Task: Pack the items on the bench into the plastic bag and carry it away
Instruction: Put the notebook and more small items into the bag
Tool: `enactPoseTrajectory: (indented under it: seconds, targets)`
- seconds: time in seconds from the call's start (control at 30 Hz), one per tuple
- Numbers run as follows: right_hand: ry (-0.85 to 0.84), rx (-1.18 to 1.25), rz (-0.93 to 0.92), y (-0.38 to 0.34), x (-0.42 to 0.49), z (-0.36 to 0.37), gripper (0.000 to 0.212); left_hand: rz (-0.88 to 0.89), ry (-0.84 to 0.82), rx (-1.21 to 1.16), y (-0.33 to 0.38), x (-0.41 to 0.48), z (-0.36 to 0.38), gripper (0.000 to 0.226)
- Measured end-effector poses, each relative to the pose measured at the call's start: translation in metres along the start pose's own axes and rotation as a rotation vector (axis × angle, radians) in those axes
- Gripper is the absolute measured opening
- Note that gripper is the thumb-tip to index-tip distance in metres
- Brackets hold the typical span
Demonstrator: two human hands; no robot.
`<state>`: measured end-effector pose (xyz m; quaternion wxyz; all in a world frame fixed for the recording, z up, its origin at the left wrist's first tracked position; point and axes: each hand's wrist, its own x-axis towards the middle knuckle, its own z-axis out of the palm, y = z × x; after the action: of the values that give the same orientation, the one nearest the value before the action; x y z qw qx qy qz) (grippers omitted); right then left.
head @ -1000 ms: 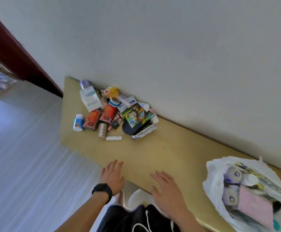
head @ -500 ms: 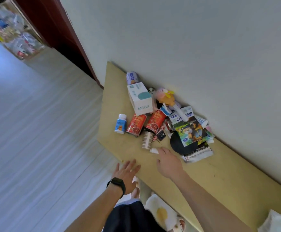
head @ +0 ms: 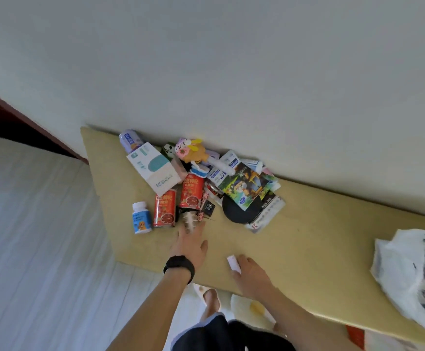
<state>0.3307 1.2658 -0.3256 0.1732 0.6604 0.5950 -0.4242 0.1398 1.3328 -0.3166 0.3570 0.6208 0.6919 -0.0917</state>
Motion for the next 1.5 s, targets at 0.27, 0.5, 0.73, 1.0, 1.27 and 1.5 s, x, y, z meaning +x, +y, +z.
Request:
enactPoseTrajectory:
  seconds: [0.27,0.5,0.73,1.0,1.27,1.5]
  targets:
    - [0.235,0.635,0.118,0.061,-0.091,-0.012,0.019,-0.045,-0.037,-0.014,0.008,-0.027,0.033,0.023]
    - [0.451,1.117,0.281,0.131,-0.162,-0.017,0.015,0.142,-0.131,-0.149,0.082,-0.063,0.059,0.025]
    - [0.771,1.430,0.407,0.235,-0.229,-0.040,0.020,0.403,-0.201,-0.232,0.233,-0.093,0.092,0.033]
    - [0.784,1.047,0.599,0.393,-0.257,-0.076,0.024,0.606,-0.246,-0.325,0.371,-0.144,0.142,0.049]
    - [0.457,0.381,0.463,0.457,-0.200,-0.110,0.029,0.514,-0.231,-0.386,0.405,-0.171,0.161,0.047]
    - [0.407,0.410,0.424,0.462,-0.186,-0.097,0.027,0.451,-0.130,-0.417,0.412,-0.182,0.151,0.051]
